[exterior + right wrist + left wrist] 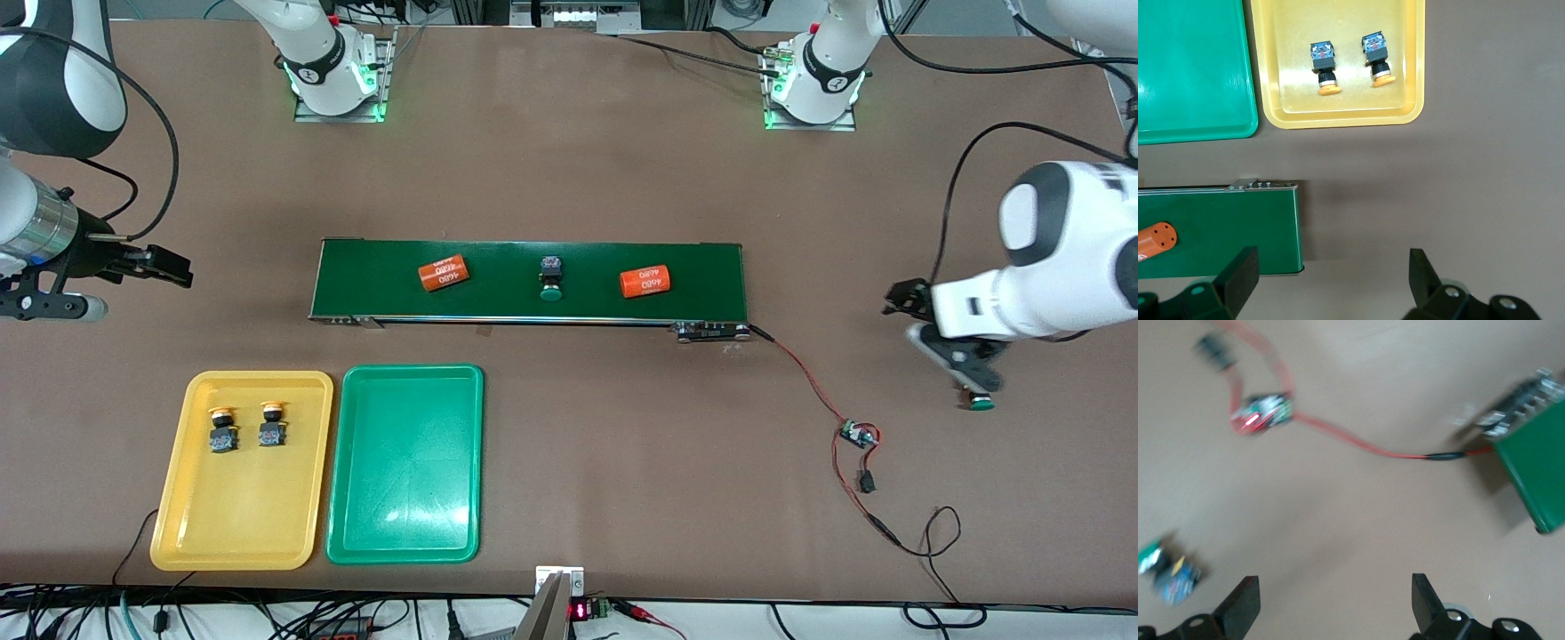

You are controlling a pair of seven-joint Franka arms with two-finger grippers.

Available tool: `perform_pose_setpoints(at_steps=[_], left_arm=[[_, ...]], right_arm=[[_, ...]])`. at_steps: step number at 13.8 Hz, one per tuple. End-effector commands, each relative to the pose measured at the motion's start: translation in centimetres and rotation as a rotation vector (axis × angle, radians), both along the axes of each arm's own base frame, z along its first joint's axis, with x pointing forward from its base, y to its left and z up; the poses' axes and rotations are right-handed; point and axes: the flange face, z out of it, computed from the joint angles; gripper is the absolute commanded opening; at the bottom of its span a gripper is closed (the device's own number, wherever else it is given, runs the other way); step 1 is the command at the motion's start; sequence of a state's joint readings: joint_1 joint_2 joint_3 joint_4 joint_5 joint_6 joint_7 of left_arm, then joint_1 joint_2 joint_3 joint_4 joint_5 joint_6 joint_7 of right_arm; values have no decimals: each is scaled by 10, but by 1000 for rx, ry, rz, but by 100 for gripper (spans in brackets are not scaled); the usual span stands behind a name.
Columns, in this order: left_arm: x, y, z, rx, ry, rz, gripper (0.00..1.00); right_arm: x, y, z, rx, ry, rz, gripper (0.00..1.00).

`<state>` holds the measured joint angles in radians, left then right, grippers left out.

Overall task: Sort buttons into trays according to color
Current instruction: 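Move the left gripper back to the last green-capped button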

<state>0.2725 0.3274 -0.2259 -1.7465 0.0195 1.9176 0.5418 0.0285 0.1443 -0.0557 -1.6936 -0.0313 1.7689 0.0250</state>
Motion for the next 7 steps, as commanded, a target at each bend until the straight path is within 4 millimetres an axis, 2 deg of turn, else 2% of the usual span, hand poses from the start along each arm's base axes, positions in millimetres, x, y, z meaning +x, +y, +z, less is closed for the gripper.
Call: perform_pose_setpoints(at_steps=[1,4,6,7], left_arm=[[-7,10,16,67,-4,276,100],[-6,57,4,157,-49,343,100],[-1,72,-22,167,-67,362,100],[4,89,-39,183,-90,374,100]], right_arm=[[-8,3,-4,10,-9,-2,100],[-15,3,-19,15,-7,-8,100],[-14,10,-32,16,-1,-3,100],[-17,20,-44,17,-2,15,100]])
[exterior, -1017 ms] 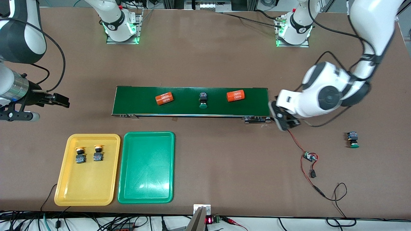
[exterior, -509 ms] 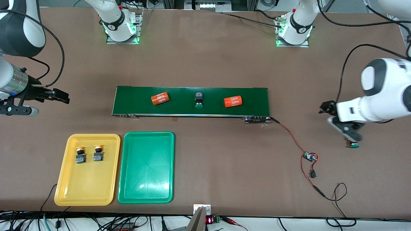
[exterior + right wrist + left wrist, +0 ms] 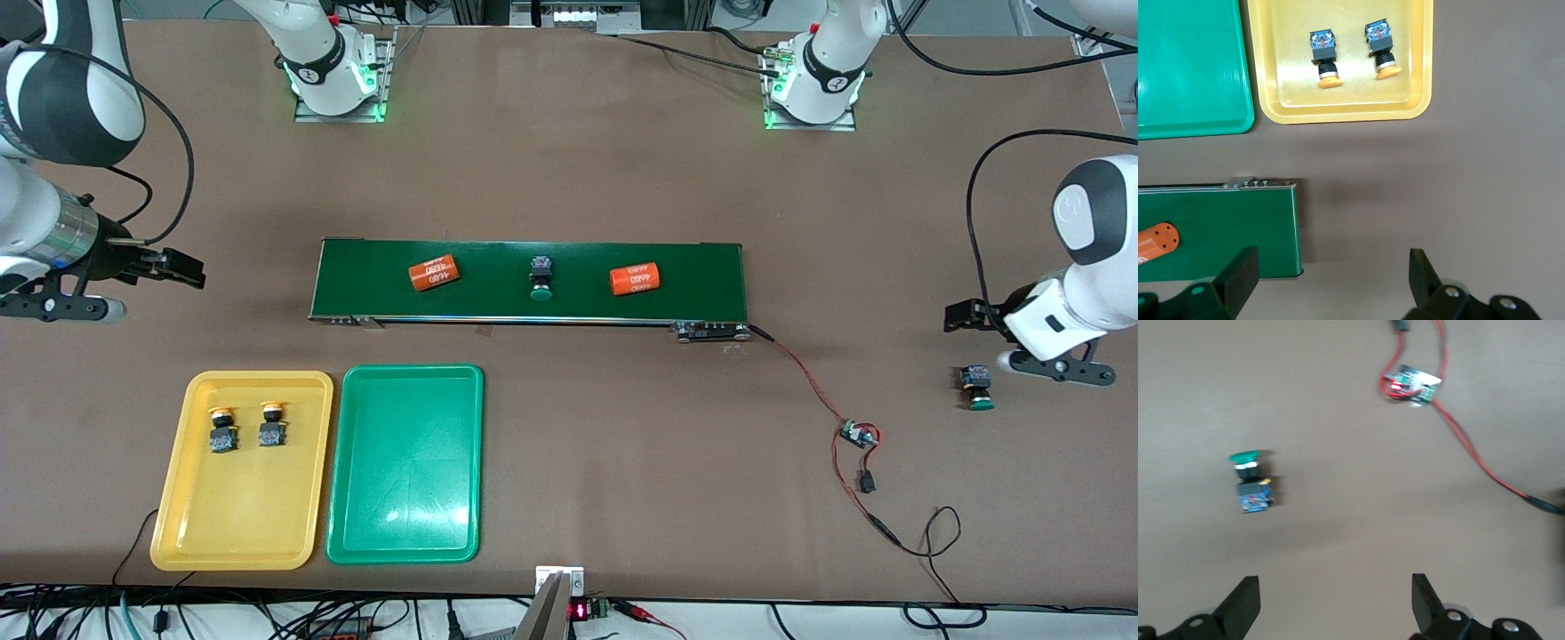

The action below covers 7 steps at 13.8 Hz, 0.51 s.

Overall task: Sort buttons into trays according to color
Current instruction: 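Move the left gripper back to the last green-capped button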

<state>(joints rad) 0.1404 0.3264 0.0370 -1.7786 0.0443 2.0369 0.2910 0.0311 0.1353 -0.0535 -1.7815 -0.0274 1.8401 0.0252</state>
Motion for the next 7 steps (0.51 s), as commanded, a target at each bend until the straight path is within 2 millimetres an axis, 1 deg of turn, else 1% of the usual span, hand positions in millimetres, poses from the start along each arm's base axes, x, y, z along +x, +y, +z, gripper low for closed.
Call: perform_pose_setpoints(at_steps=[1,2,3,4,5,6,7], left_arm=[[9,36,-45,66,-44,15,100],[12,49,-65,70,-61,-8,100],[14,67,-84,73,-82,-25,100],[17,72,-99,76,-101,-38,100],[19,76,-112,83,-124,-40,100],[19,88,-122,88,-150,-22,100],[17,97,-132,90,-162,-7,100]], right_arm=[[-13,17,-22,12,-13,11,100],[-14,17,-26,12,-11,12,100],[-16,17,-29,12,-4,11,100],[-18,18,-32,12,3,13,100],[-18,18,-33,12,7,11,100],[-18,19,-36,11,13,5,100],[-17,28,-40,10,14,3,100]])
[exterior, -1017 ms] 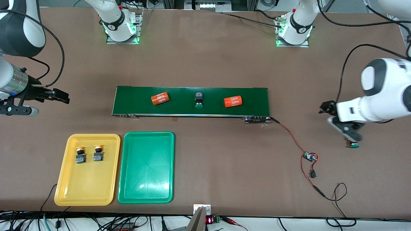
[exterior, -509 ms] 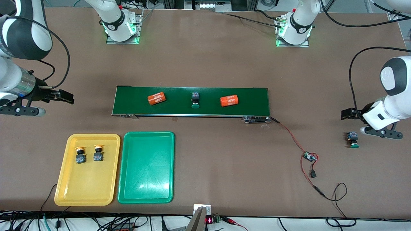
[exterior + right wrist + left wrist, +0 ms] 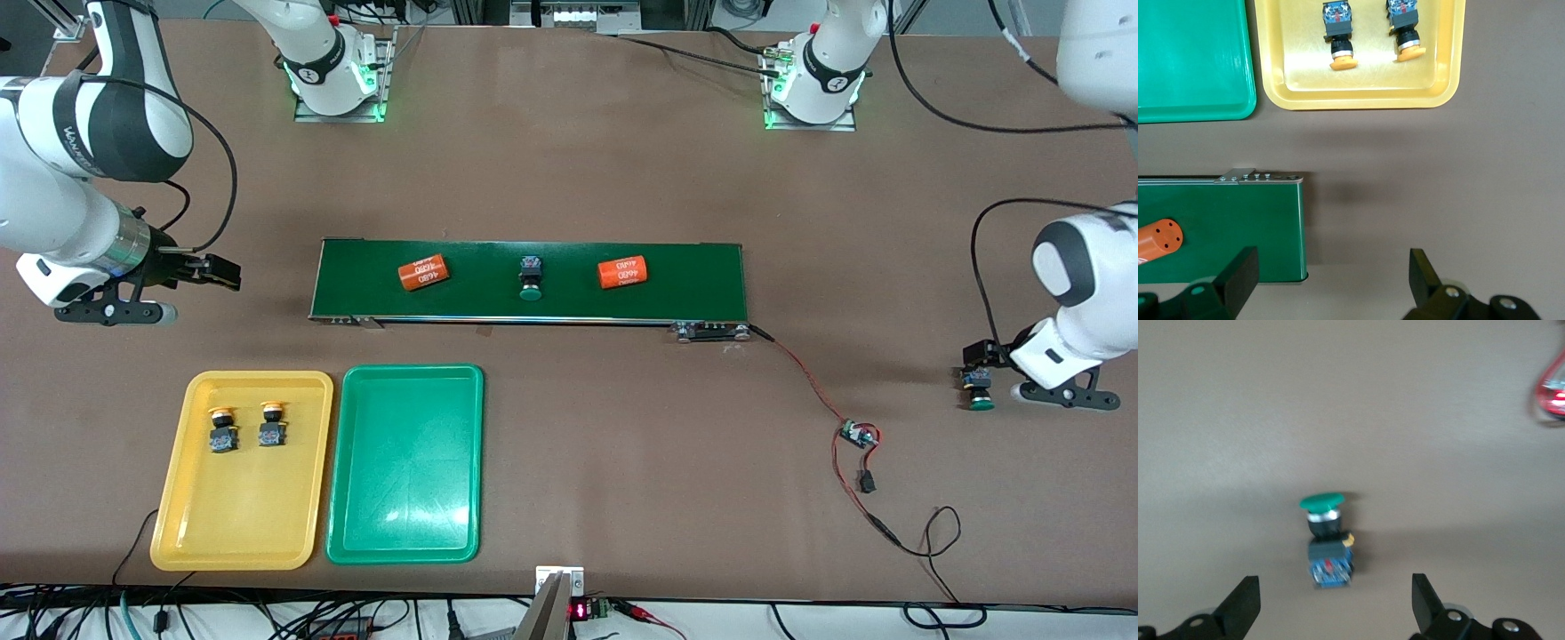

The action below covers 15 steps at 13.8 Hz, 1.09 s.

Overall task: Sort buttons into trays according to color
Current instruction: 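Grasp the green button with the left gripper while the right gripper grasps a belt button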

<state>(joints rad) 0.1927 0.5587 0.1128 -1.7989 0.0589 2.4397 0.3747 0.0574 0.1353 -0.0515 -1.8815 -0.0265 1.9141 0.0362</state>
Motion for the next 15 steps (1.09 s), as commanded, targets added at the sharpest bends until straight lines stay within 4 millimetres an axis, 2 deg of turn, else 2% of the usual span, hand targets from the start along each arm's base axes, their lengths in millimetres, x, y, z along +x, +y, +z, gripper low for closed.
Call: perform_pose_setpoints(at_steps=[1,4,5,9,10,12,15], left_arm=[[3,23,-21,4,-38,15,100],[-5,34,-47,-34,-26,67,100],[-6,34,-53,-54,-24,90,96],[-5,26,-62,-92,-23,113,72],[-7,26,-68,-92,-15,112,63],[-8,27,-74,-96,-6,113,53],[-8,26,-70,-96,-6,103,23]], right_arm=[[-6,30,-4,15,-4,-10,100],[-6,78,-20,64,17,-69,100],[-7,94,-25,62,17,-56,100],[-16,176,-49,40,16,-79,100],[-21,196,-54,38,12,-64,100],[-29,234,-57,39,-1,-44,100],[-36,279,-61,33,-16,-89,100]])
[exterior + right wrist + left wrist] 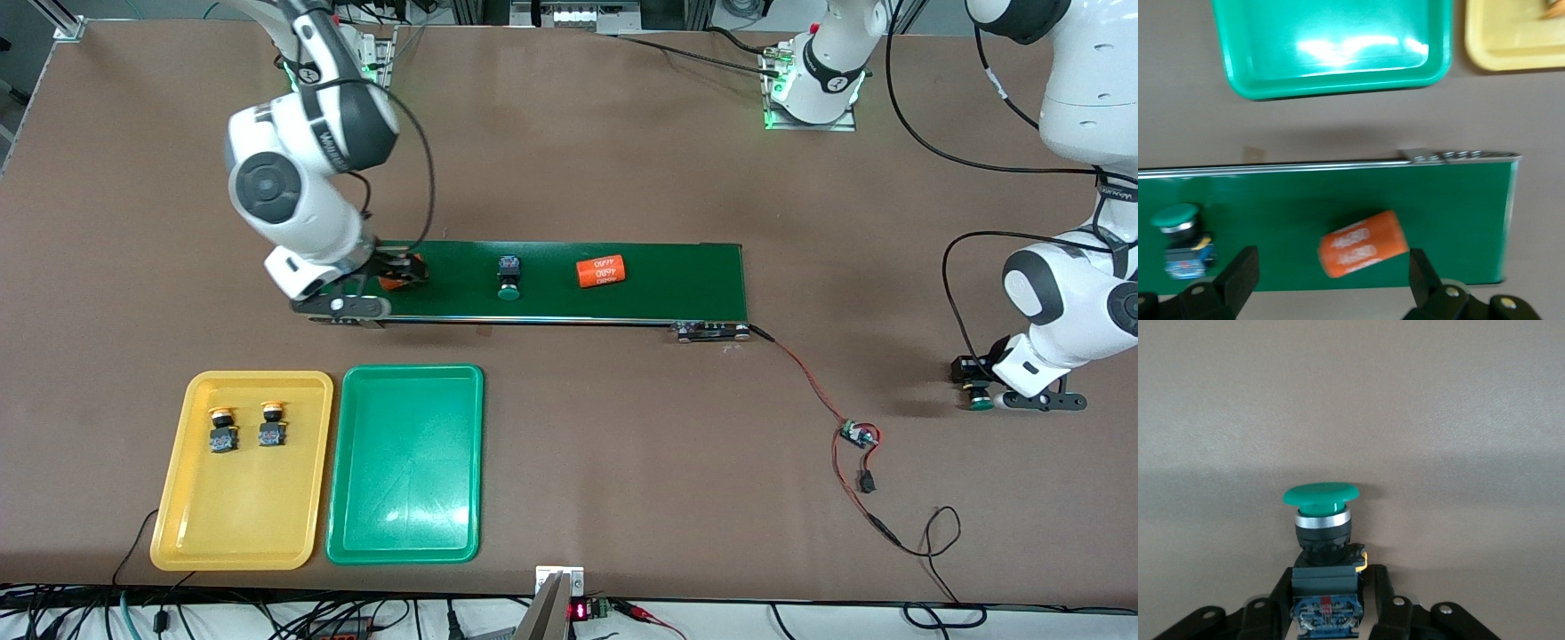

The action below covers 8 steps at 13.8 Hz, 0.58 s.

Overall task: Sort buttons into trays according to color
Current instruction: 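Grasp the green button with the left gripper while the right gripper grasps a belt button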

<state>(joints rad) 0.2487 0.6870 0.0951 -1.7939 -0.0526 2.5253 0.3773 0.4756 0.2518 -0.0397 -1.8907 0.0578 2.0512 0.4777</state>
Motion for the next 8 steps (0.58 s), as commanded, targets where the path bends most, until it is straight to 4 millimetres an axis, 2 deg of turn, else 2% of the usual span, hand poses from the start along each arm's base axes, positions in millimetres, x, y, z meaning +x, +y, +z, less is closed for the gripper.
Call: perform_pose_setpoints(at_steps=[1,4,7,8], left_arm=[[10,-4,13,-22,-23,-26,20],[14,-19,52,-60,10,-38,20],[12,-63,96,-144,108,-90,20],[10,-85,103,-175,158,-131,20]], right_arm=[[1,35,3,7,-23,-63,100],[0,79,-11,-5,-25,-99,100],[-3,110,-31,-20,-22,-117,100],[-7,116,-39,-31,-17,-106,100]])
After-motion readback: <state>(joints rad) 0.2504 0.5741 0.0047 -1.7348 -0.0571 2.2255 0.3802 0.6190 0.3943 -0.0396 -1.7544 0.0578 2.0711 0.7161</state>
